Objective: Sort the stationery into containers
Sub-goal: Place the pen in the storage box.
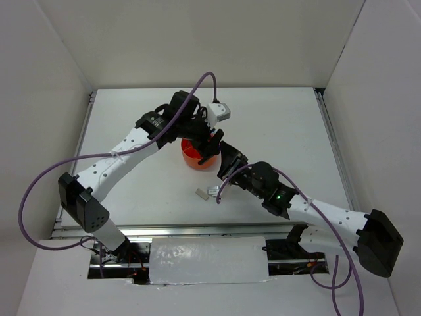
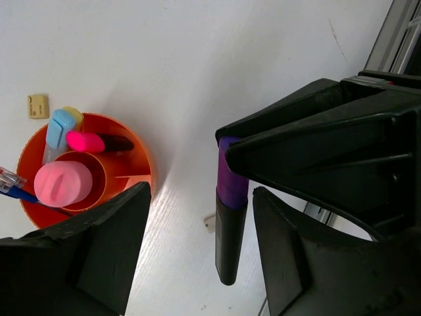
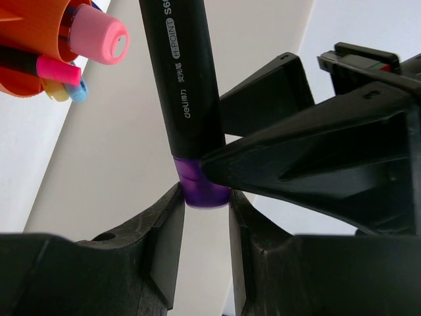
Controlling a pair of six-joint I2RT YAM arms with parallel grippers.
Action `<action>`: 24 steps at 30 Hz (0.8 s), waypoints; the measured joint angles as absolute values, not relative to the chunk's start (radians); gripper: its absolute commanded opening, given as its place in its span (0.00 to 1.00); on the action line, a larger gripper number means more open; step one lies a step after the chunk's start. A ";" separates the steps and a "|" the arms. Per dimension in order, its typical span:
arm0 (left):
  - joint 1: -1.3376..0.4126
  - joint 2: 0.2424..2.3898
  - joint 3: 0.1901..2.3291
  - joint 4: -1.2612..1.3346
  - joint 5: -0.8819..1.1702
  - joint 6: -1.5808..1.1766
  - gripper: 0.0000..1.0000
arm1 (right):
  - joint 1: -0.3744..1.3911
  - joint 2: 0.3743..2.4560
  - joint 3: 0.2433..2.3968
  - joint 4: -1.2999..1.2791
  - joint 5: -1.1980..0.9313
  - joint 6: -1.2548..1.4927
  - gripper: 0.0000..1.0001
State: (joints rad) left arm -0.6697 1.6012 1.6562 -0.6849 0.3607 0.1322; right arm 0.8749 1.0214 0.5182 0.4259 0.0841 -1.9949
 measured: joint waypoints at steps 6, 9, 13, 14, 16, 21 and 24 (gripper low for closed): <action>-0.671 1.617 1.659 -0.690 0.362 0.128 0.62 | 0.882 1.016 0.518 0.422 0.094 -1.995 0.00; -0.672 1.617 1.661 -0.693 0.369 0.128 0.50 | 0.885 1.015 0.518 0.421 0.101 -1.995 0.00; -0.678 1.619 1.663 -0.696 0.389 0.126 0.36 | 0.886 1.014 0.518 0.418 0.113 -1.995 0.08; -0.679 1.619 1.663 -0.696 0.397 0.128 0.34 | 0.888 1.013 0.518 0.418 0.118 -1.995 0.09; -0.680 1.619 1.663 -0.696 0.408 0.127 0.28 | 0.891 1.013 0.518 0.418 0.129 -1.995 0.21; -0.680 1.619 1.663 -0.686 0.421 0.130 0.09 | 0.902 1.014 0.518 0.430 0.159 -1.993 0.68; -0.675 1.611 1.641 -0.657 0.422 0.130 0.01 | 0.907 1.014 0.525 0.434 0.188 -1.998 0.74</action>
State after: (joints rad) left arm -0.6746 1.6112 1.6413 -0.6575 0.4221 0.1299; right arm 0.9066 1.0138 0.5251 0.4335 0.1879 -1.9980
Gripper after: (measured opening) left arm 0.334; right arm 0.708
